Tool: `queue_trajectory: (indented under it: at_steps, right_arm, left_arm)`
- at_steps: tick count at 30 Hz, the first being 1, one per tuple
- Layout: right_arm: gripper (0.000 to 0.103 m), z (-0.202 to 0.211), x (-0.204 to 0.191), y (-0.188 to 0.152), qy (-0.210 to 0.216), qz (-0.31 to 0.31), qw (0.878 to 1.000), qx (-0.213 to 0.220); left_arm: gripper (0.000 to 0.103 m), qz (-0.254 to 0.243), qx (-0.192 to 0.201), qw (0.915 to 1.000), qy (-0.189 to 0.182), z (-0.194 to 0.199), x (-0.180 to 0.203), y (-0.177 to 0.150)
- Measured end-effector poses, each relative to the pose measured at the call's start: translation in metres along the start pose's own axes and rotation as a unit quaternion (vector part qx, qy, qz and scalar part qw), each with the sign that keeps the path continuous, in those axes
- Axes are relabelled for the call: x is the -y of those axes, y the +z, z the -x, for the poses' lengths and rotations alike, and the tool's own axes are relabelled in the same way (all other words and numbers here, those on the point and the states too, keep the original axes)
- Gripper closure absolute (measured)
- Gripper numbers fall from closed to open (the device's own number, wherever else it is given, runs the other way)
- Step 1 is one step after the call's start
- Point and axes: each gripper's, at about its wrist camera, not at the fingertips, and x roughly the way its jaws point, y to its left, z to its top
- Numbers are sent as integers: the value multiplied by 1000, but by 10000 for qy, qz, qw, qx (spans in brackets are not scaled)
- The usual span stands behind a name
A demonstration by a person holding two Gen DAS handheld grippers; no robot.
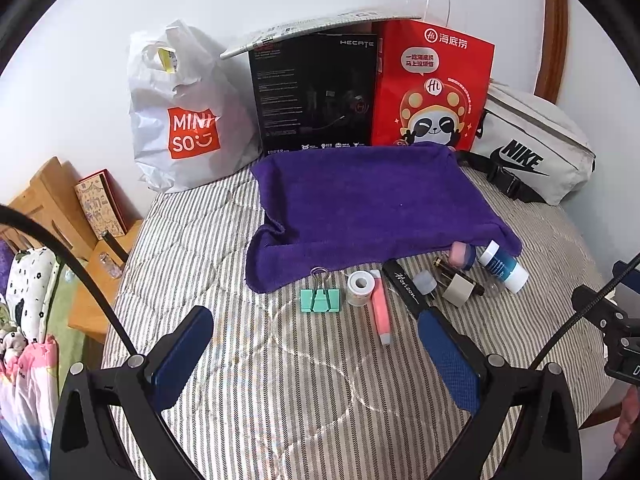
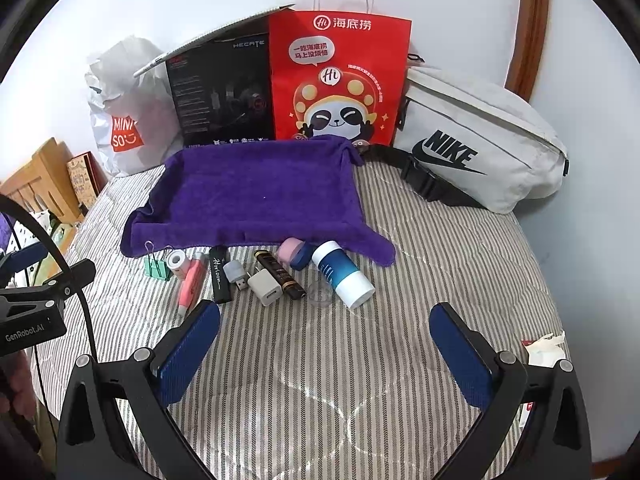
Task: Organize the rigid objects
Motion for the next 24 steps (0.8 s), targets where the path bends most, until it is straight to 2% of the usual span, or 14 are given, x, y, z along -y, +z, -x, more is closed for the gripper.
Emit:
queue_trajectory:
  at_steps: [24]
  right_arm:
    - [0,-4,-7,0,85,89,9999,-46]
  left_arm:
    - [0,-43,-42,10000,42,-1,2,0]
